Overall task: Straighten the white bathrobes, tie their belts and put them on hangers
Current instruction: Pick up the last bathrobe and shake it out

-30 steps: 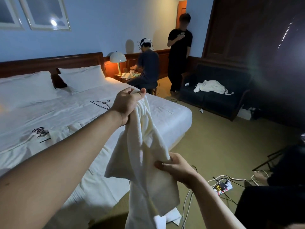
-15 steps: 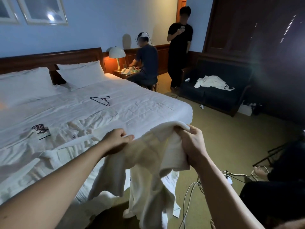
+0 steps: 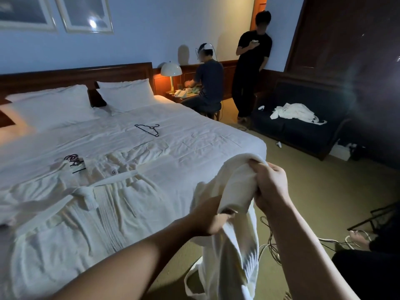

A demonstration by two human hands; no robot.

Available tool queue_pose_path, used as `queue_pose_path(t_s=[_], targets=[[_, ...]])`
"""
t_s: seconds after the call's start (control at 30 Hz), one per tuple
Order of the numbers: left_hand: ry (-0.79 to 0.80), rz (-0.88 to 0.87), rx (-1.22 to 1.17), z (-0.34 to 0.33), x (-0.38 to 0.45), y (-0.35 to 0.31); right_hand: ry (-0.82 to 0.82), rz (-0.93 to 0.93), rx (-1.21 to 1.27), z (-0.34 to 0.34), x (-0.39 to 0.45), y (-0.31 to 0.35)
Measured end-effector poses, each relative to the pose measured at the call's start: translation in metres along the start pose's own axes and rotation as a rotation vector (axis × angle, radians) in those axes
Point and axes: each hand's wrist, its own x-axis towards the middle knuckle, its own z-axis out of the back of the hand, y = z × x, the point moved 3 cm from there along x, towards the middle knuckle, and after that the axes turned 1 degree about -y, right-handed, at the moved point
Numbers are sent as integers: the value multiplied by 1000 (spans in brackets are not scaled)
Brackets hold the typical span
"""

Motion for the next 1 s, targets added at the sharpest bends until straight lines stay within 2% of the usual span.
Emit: queue_pose_path(t_s=[0.1, 0.17, 0.23, 0.3, 0.37, 0.43, 0.47, 0.53, 0.6, 0.63, 0.73, 0.8, 0.9, 1.0], targets=[[-259, -52, 299, 23, 12, 4, -47, 80, -18, 28, 6, 11], [-386, -67, 295, 47, 15, -3, -95, 136, -143, 43, 5, 14], [-540, -40, 169, 67, 21, -17, -106, 206, -363, 53, 1, 14], [-674, -73, 62, 85, 31, -35, 42, 198, -578, 53, -4, 15], [-775, -150, 53, 104, 34, -57, 197, 180, -751, 48, -7, 15], [-743, -240, 90, 117, 35, -82, 143, 297, -851, 44, -1, 22], [-684, -286, 147, 120, 37, -92, 131, 349, -816, 40, 0, 27], [-623, -376, 202, 126, 35, -107, 308, 369, -715, 28, -1, 33], [-692, -454, 158, 135, 30, -116, 536, 276, -634, 10, -7, 25], [-724, -484, 121, 139, 27, -119, 565, 278, -621, 1, -10, 21], [-761, -534, 114, 150, 20, -118, 344, 465, -717, -17, -8, 16], [-787, -478, 130, 160, 14, -103, 248, 600, -768, -19, -9, 23], [-852, -355, 70, 169, 3, -67, 188, 712, -790, -12, -11, 37], [-845, -271, -59, 154, -5, -40, 184, 750, -741, -16, -14, 45]])
